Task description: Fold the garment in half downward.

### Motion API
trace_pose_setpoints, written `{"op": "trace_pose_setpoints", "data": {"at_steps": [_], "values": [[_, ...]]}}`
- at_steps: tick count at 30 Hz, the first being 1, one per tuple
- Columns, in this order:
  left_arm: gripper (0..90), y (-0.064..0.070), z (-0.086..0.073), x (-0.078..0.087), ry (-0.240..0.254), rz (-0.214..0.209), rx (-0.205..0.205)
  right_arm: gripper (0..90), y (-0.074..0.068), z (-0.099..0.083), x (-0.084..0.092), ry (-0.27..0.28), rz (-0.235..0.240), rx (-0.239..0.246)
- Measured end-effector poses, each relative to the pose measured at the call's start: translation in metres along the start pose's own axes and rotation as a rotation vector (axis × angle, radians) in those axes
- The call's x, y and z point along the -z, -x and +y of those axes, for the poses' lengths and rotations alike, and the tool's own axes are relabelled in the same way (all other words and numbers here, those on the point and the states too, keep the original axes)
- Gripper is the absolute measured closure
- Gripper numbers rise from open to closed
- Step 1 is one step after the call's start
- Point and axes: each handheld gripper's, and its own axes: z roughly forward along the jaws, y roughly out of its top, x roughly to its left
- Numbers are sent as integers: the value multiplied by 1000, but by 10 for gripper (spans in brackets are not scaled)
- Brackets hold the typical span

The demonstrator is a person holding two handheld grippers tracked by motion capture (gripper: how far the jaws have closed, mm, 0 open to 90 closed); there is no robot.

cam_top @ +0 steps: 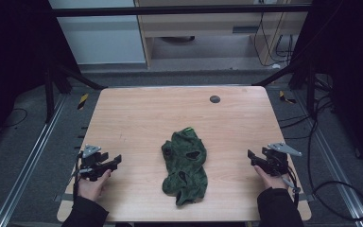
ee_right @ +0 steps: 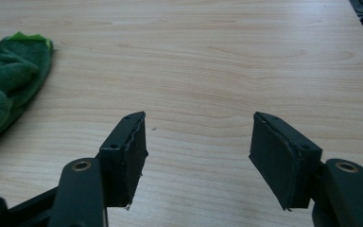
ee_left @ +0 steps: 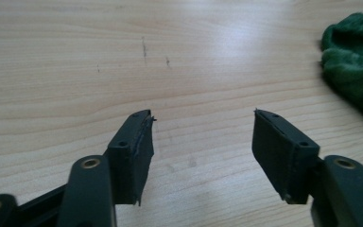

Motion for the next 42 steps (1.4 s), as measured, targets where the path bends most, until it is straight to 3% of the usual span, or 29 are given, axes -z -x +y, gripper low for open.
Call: {"op": "trace_pose_setpoints", "data": {"at_steps": [5,9,14,18,27,33,42], "values": [[410,8,3,2,18,0,-52,352,-7,-1,-2,-32,30,42],[389,12,7,0,8,-25,-74,359,-14,2,-3,-36,50,69],[369,15,12,1,12,-51,-69,361,-23,9,-1,-26,84,88],[356,17,23,1,16,-64,-81,366,-29,25,0,-26,106,129],[353,28,40,-5,23,-79,-124,407,-44,45,-1,4,132,134],[357,44,53,-12,21,-79,-184,427,-59,56,-9,5,164,158],[392,62,74,-24,24,-126,-177,445,-84,70,-24,-7,218,178]]}}
